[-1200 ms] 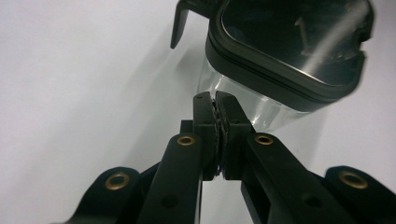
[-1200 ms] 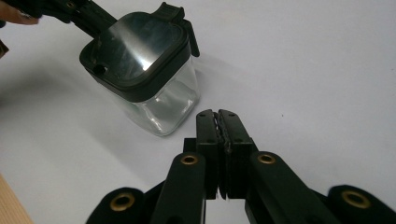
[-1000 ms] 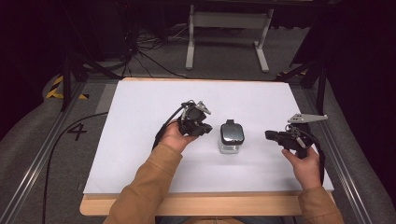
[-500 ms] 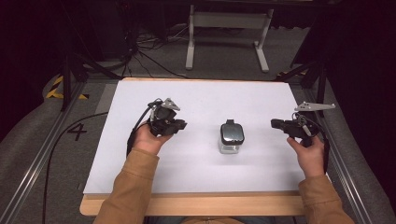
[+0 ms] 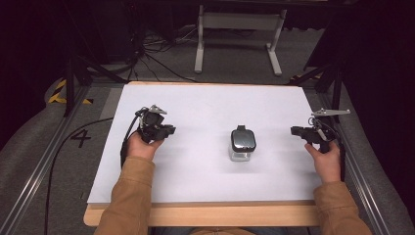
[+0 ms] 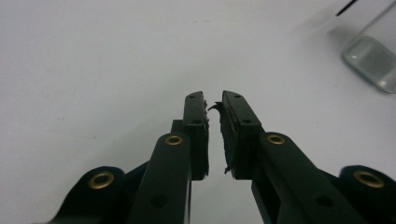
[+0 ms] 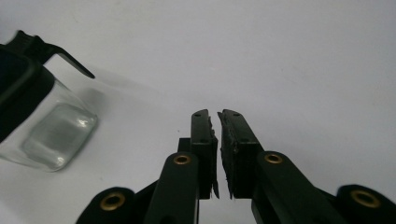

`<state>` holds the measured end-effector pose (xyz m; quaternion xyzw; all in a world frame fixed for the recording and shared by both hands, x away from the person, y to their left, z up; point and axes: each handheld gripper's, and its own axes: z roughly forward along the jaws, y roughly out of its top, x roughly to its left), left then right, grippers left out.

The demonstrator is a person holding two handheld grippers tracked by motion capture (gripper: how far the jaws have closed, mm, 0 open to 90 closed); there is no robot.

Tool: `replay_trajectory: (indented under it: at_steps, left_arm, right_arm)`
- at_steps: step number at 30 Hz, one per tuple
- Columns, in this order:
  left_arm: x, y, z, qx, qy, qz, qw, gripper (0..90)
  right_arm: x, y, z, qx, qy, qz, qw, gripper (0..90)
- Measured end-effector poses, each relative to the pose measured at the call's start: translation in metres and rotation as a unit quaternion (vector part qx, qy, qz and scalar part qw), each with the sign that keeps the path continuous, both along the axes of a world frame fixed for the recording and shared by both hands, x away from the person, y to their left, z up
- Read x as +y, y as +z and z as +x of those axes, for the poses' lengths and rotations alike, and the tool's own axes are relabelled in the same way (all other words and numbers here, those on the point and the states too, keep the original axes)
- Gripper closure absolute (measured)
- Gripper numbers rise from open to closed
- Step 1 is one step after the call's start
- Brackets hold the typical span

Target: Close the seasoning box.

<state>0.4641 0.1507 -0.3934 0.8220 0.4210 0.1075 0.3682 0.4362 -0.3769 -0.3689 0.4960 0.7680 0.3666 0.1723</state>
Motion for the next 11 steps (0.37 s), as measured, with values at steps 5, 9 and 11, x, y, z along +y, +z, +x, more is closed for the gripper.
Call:
replay_trajectory:
  at_steps: [5, 9, 11]
  left_arm:
    - [-0.0004, -0.0131, 0.0066, 0.009, 0.004, 0.002, 1.0, 80.4]
    - [-0.0015, -0.0115, 0.0065, -0.001, 0.001, -0.002, 1.0, 76.4]
    - [-0.0021, -0.0088, 0.0061, -0.005, 0.0, -0.013, 0.9999, 70.8]
  right_arm:
    - [-0.0056, -0.0112, 0.0021, 0.009, -0.012, -0.004, 0.9999, 81.4]
    - [-0.0079, -0.0122, 0.0015, 0.012, -0.013, 0.006, 0.9998, 71.3]
    - [-0.0082, -0.0117, 0.001, 0.012, -0.013, 0.018, 0.9997, 62.0]
